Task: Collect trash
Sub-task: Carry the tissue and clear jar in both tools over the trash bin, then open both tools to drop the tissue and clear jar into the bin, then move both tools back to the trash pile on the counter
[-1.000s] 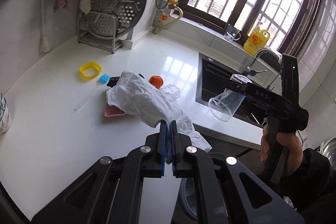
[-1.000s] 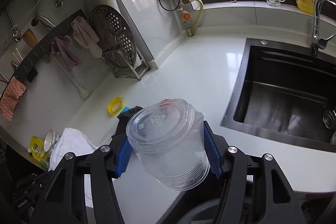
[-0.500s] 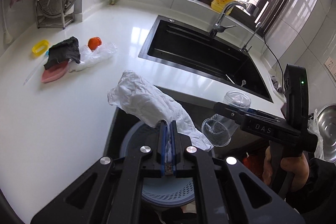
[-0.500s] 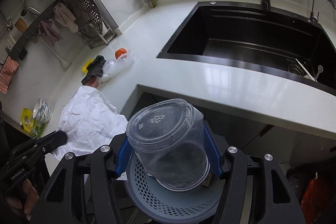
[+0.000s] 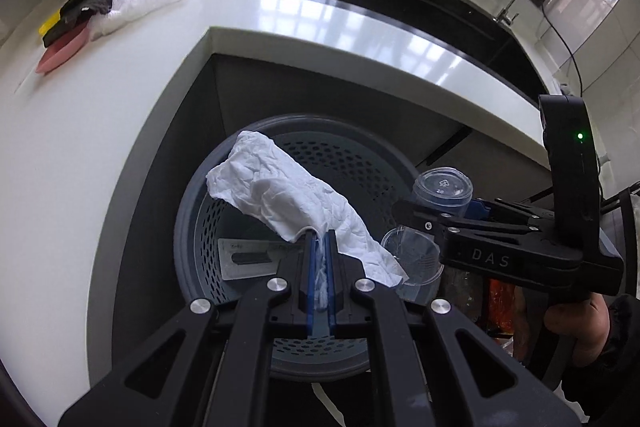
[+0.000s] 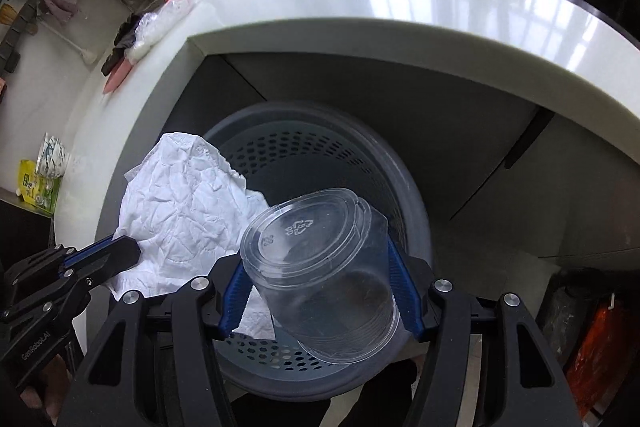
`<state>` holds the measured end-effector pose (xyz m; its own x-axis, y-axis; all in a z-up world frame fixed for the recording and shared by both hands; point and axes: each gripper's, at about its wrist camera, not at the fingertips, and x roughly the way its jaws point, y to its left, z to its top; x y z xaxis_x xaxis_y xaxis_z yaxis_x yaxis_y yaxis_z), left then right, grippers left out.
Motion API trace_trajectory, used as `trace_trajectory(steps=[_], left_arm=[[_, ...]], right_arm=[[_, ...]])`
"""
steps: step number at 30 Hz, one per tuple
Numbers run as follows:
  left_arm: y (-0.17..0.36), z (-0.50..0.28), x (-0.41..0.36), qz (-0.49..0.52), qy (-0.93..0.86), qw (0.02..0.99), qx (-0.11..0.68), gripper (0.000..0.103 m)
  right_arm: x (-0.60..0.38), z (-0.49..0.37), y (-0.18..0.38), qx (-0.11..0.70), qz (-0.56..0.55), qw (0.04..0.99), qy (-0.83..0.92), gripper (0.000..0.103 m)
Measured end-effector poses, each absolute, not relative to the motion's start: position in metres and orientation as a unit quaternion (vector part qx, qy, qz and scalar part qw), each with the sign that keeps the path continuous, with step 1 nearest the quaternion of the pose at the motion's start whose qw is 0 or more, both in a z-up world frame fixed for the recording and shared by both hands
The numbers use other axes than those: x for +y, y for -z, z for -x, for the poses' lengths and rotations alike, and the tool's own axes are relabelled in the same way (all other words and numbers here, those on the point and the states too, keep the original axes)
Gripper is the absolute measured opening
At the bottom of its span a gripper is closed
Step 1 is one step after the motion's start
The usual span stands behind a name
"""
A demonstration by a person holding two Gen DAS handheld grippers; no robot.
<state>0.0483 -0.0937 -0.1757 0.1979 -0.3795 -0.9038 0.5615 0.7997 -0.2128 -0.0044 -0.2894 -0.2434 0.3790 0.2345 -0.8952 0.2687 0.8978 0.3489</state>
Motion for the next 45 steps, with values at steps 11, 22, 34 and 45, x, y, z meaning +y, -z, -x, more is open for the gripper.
trace_trajectory(steps=[11,22,34,45], left_arm=[[0.198,-0.048,-0.087,-0.092,0.252,0.77,0.579,0.007],[0.187,-0.05,-0.076,-0.087,0.222,0.784,0.573,0.055],[0.172,-0.051,-0.075,-0.088,0.205,0.793,0.566,0.055],[0.154,-0.051,-0.067,-0.083,0.197,0.805,0.553,0.055]], right_arm=[[-0.283,-0.011,0.26,0.575,-0.214,0.789,-0.003,0.062],[-0.288,-0.011,0.26,0.583,-0.221,0.782,0.005,0.068],[-0.289,-0.011,0.249,0.577,-0.213,0.788,0.01,0.073],[-0.287,-0.012,0.24,0.574,-0.194,0.795,0.007,0.077]])
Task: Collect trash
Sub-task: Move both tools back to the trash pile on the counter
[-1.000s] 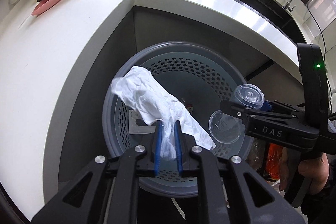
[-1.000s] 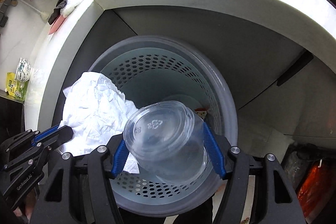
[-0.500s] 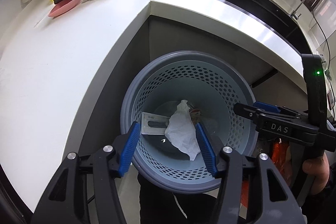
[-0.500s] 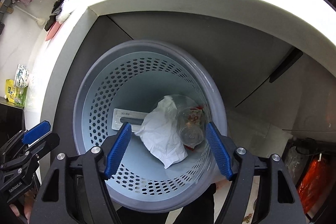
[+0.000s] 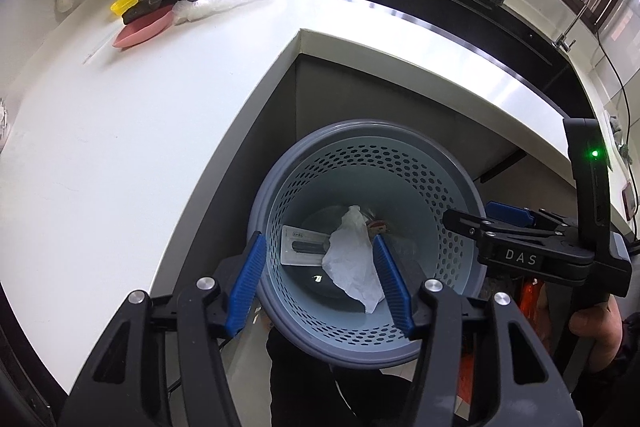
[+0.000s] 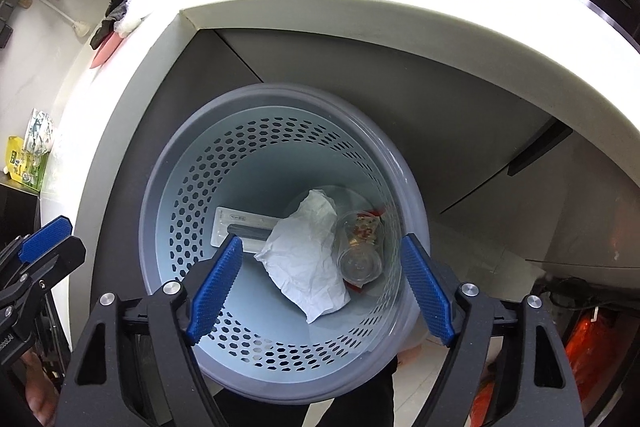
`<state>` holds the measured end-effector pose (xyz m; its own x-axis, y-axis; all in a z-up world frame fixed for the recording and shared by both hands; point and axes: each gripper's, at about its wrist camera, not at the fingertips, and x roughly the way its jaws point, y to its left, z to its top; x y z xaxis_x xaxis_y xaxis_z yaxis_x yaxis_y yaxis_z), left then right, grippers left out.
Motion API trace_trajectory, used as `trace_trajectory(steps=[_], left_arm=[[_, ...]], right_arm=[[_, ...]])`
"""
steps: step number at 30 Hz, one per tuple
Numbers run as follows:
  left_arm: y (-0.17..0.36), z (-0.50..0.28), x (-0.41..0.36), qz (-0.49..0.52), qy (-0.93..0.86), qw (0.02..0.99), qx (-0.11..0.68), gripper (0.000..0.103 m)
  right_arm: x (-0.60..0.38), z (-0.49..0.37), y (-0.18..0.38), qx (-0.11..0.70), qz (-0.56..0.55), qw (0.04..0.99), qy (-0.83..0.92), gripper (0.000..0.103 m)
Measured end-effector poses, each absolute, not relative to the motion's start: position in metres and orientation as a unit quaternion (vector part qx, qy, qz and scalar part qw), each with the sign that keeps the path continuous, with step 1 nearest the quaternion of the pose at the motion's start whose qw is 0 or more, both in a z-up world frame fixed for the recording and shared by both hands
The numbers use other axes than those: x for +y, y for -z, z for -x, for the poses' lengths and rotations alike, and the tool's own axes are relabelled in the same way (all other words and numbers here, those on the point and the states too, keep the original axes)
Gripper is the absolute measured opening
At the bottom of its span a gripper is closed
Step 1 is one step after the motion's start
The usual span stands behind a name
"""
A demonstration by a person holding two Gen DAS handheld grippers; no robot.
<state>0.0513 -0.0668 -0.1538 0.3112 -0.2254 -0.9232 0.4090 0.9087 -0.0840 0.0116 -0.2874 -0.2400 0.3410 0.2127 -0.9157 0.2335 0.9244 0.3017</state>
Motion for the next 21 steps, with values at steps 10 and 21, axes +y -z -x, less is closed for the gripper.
trace_trajectory(steps=[10,21], left_arm=[[0.139,-0.051,-0.055,-0.07,0.187,0.815,0.544,0.055],[0.104,-0.067,-0.024,-0.041,0.165,0.839,0.517,0.066]], right_arm=[[-0.286,-0.001,0.217,0.535,-0.194,0.821,-0.037,0.077],[-0.295,0.027,0.164,0.492,-0.159,0.856,0.0,0.077]])
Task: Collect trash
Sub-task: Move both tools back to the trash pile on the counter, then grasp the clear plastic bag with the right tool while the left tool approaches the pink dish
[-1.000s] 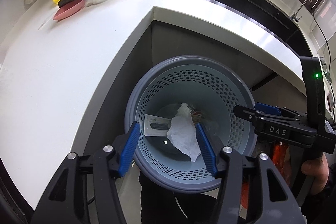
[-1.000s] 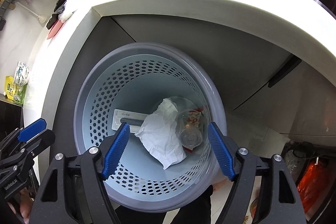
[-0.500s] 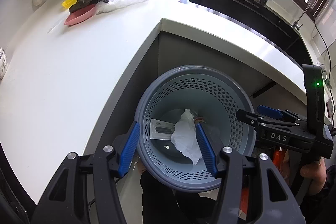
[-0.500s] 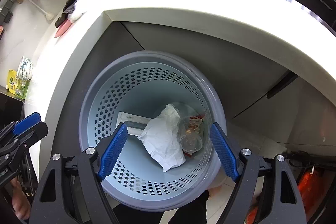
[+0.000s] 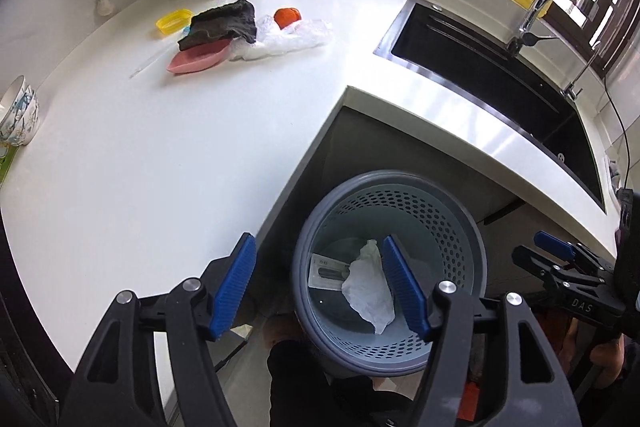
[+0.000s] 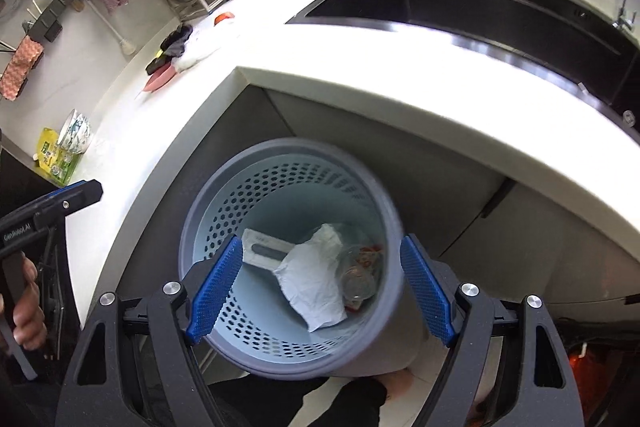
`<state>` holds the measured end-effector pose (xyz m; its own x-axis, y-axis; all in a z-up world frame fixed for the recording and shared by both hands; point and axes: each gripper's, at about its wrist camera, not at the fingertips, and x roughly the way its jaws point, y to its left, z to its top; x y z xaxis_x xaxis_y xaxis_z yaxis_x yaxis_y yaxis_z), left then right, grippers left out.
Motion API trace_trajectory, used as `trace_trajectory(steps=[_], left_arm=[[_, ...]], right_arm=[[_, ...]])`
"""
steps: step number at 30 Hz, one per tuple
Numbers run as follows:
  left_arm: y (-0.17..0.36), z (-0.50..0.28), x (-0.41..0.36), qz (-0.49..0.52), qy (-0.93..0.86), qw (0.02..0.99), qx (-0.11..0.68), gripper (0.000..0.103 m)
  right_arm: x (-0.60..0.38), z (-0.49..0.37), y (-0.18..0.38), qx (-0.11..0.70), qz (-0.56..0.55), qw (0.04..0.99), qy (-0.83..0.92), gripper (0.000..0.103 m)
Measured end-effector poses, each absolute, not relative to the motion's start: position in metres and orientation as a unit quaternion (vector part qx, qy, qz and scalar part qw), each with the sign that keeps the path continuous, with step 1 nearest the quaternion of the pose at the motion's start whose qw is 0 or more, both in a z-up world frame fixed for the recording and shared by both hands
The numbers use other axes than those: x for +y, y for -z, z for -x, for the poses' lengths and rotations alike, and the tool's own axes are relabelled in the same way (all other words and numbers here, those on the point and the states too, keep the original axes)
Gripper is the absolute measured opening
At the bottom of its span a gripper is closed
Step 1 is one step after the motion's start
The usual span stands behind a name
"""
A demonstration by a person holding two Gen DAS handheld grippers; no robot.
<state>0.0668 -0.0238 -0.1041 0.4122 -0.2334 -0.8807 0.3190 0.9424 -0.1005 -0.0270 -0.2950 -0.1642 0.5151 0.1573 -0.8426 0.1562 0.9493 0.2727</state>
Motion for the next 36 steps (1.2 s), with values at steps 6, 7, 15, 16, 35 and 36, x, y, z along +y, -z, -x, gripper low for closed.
trace_trajectory(steps=[6,7,15,16,35,36], left_arm=[[0.084,-0.088,0.008,-0.03,0.14,0.855,0.498,0.077],[0.081,-0.093,0.014,-0.028,0.137,0.858,0.494,0.079],[0.068,-0.137,0.056,-0.015,0.114,0.872,0.476,0.086],[0.069,-0.143,0.06,-0.014,0.112,0.872,0.475,0.086],[0.113,-0.297,0.123,-0.032,0.131,0.878,0.46,0.087],[0.115,-0.307,0.124,-0.037,0.133,0.878,0.458,0.087]], right_arm=[[-0.287,0.01,0.135,0.46,-0.177,0.87,-0.007,0.077],[-0.282,0.003,0.13,0.455,-0.179,0.872,-0.013,0.077],[-0.231,-0.062,0.106,0.446,-0.172,0.877,-0.036,0.077],[-0.225,-0.071,0.105,0.448,-0.173,0.876,-0.04,0.077],[-0.18,-0.191,0.132,0.496,-0.192,0.846,0.026,0.077],[-0.181,-0.197,0.132,0.495,-0.198,0.845,0.03,0.077]])
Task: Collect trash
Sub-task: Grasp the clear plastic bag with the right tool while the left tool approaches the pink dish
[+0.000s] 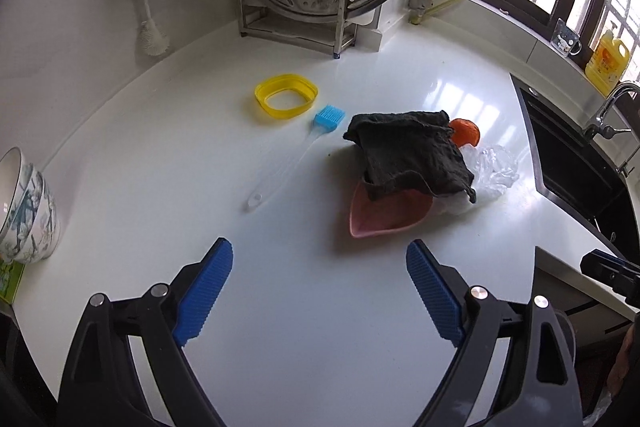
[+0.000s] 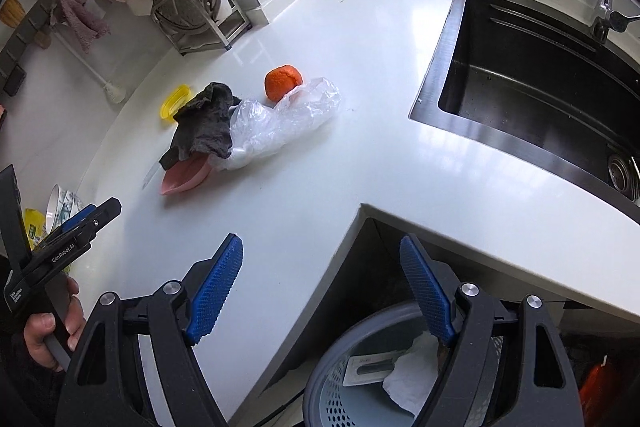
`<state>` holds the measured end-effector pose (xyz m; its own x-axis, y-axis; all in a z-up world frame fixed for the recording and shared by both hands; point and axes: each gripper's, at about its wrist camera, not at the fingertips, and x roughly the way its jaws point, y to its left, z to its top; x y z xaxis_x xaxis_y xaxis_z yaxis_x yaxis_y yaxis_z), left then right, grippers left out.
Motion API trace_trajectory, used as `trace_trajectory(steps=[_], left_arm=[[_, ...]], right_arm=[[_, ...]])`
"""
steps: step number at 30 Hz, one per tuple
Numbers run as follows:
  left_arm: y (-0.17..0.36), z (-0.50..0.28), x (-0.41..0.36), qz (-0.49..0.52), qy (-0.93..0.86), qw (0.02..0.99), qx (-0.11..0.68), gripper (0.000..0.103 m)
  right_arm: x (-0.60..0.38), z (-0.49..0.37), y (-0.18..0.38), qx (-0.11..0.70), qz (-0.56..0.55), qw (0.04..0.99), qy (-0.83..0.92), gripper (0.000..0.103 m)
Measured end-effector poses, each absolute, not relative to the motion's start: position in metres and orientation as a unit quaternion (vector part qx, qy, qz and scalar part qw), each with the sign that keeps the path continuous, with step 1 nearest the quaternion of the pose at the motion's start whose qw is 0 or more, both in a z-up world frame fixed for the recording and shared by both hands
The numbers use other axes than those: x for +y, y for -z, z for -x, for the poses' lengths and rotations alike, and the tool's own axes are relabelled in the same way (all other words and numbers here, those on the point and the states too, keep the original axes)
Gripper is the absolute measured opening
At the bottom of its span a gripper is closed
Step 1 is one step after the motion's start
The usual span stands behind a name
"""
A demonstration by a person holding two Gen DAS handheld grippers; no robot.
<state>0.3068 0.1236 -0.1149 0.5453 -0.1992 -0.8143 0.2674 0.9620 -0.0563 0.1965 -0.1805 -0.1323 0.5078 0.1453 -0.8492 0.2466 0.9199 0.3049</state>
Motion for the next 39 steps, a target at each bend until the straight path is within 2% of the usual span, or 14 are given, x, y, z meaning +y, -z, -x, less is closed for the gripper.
trace_trajectory(steps=[11,18,37,39], left_arm=[[0.137,-0.387,0.138,-0.069,0.159,0.874,0.455,0.087],[0.155,-0.412,0.123,-0.063,0.169,0.868,0.462,0.087],[0.149,-0.373,0.109,-0.041,0.221,0.853,0.472,0.087],[0.151,-0.363,0.105,-0.039,0.23,0.848,0.477,0.087]], right_arm=[[-0.171,-0.259,0.15,0.497,-0.211,0.841,0.042,0.077],[-0.17,-0.281,0.159,0.495,-0.222,0.838,0.05,0.077],[-0.167,-0.331,0.183,0.513,-0.275,0.811,0.057,0.076],[-0.164,-0.336,0.183,0.512,-0.273,0.813,0.054,0.067]])
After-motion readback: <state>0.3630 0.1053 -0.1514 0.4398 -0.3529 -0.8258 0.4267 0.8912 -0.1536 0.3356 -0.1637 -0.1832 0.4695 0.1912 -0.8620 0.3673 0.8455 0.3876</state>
